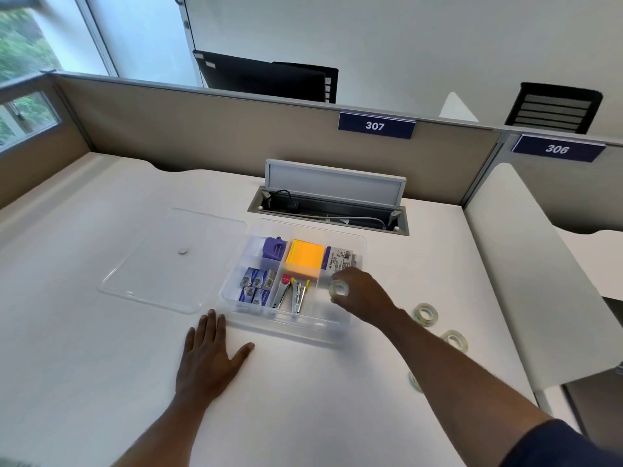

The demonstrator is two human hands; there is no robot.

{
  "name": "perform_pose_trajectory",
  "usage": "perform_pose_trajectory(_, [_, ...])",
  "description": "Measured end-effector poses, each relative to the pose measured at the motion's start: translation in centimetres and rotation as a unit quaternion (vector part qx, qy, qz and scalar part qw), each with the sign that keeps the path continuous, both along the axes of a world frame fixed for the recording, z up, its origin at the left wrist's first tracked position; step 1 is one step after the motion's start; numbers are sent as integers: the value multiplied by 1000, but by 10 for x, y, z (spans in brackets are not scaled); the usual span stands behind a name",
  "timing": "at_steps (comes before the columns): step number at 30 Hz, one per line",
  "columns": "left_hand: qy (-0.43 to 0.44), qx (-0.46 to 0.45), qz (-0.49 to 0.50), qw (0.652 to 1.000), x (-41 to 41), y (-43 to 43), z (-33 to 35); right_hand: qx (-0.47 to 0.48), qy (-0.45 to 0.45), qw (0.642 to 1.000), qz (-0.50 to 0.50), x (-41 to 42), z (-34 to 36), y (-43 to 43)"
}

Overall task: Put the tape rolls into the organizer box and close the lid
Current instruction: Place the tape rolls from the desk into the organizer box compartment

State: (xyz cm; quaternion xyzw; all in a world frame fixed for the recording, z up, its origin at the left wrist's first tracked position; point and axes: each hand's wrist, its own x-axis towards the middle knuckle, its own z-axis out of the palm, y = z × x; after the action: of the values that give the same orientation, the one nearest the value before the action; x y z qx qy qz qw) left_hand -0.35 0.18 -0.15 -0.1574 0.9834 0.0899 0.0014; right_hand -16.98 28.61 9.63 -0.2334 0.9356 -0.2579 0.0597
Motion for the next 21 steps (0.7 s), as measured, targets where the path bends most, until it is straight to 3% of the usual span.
perform_pose_trajectory(9, [12, 3, 0, 1000, 0, -1, -2, 148, -7, 989, 16, 5, -22, -30])
perform_pose_trajectory(16, [13, 3, -1, 1000, 0, -1, -2, 132, 8, 991, -18, 7, -28, -36])
perform_pose_trajectory(21, [12, 3, -2, 1000, 0, -2, -4, 53, 122, 987, -90, 7, -18, -27])
